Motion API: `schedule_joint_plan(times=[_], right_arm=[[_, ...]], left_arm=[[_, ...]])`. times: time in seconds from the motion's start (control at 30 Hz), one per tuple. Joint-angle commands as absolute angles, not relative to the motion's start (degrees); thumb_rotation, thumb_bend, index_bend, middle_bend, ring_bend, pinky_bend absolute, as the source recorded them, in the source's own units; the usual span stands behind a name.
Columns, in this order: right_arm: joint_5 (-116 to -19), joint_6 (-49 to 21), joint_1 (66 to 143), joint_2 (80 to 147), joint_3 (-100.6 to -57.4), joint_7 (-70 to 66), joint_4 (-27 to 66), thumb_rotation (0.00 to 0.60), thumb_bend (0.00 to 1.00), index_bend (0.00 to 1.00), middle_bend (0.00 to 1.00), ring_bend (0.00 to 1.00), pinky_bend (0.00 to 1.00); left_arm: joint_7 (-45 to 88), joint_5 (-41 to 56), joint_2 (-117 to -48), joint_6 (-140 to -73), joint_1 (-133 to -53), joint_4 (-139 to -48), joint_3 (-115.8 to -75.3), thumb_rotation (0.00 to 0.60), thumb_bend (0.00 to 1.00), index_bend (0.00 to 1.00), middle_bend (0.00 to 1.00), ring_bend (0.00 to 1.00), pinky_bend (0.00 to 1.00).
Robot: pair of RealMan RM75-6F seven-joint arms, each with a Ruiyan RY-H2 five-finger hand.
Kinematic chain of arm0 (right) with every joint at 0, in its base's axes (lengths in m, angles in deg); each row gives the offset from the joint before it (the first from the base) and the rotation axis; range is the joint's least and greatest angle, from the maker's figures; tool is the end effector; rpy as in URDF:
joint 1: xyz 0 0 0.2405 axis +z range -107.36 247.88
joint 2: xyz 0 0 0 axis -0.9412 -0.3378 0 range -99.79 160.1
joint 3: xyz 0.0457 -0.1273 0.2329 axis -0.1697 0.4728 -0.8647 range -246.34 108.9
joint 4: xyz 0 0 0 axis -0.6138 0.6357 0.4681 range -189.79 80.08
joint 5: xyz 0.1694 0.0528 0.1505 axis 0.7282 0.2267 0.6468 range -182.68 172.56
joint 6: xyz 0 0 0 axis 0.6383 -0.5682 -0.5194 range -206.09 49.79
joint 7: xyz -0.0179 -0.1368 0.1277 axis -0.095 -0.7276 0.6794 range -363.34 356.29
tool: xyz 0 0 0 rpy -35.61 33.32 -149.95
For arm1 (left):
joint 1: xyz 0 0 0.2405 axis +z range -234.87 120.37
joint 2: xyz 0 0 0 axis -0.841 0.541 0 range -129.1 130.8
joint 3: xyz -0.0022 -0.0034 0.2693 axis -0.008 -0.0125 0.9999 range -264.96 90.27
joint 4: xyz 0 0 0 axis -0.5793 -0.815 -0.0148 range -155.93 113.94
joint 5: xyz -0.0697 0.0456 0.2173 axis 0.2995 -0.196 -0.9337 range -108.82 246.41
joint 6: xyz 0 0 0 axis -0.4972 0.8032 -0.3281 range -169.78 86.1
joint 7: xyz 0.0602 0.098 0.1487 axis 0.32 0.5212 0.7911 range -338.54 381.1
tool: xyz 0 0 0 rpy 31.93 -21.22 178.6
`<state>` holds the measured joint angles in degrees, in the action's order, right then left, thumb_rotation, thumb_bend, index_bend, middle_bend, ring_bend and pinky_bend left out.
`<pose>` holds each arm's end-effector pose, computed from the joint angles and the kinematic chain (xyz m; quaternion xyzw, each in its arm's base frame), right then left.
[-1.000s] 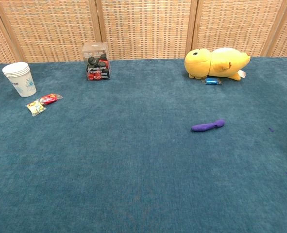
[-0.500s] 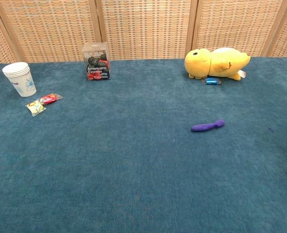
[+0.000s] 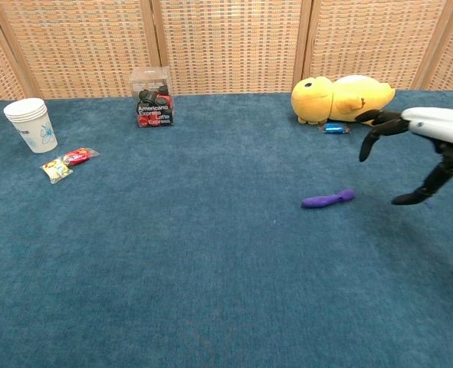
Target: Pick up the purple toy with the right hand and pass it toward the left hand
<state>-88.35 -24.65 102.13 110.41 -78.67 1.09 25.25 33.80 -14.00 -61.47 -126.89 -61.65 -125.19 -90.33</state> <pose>-0.2246 -0.3822 -0.0019 0.7219 -0.4135 0.3930 0.3917 -0.2986 0.2220 0.1378 -0.5931 -0.3909 -0.3629 0.6032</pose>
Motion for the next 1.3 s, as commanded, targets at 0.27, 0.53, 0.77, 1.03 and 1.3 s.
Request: schedule_joint_plan(times=[0.27,0.53,0.77,1.03,1.3], right_arm=[[-85.76,-32.01,110.00,123.03,-79.56,-0.32,7.89,0.600,0.42,0.43,0.10,0.00,0.00],[-84.52,-34.08,111.87,127.26,-79.02,0.09,1.62,0.600,0.48,0.45,0.10,0.00,0.00],[-84.09,-34.06,112.52,128.46,-78.82,0.65,-0.45,0.600,0.51,0.47,0.10,0.00,0.00],[-83.89,-33.39,112.51,128.37,-78.52,1.19,-0.53,0.600,0.53,0.49,0.10,0.00,0.00],[-83.34,-33.49,112.60,128.26,-78.27,1.52,-0.52,0.600,0.54,0.52,0.11,0.00,0.00]], left_arm=[[36.26,-10.24,-63.38,-124.57,-63.01,-123.48,-91.50,0.600,0.00,0.00,0.00,0.00,0.00],[37.24,-8.42,-64.09,-123.34,-63.75,-122.91,-91.91,0.600,0.00,0.00,0.00,0.00,0.00],[37.87,-7.60,-64.50,-122.56,-64.27,-122.73,-91.97,0.600,0.00,0.00,0.00,0.00,0.00],[38.05,-7.20,-64.59,-122.33,-64.49,-122.65,-91.92,0.600,0.00,0.00,0.00,0.00,0.00],[38.27,-7.22,-64.58,-122.39,-64.58,-122.82,-91.74,0.600,0.00,0.00,0.00,0.00,0.00]])
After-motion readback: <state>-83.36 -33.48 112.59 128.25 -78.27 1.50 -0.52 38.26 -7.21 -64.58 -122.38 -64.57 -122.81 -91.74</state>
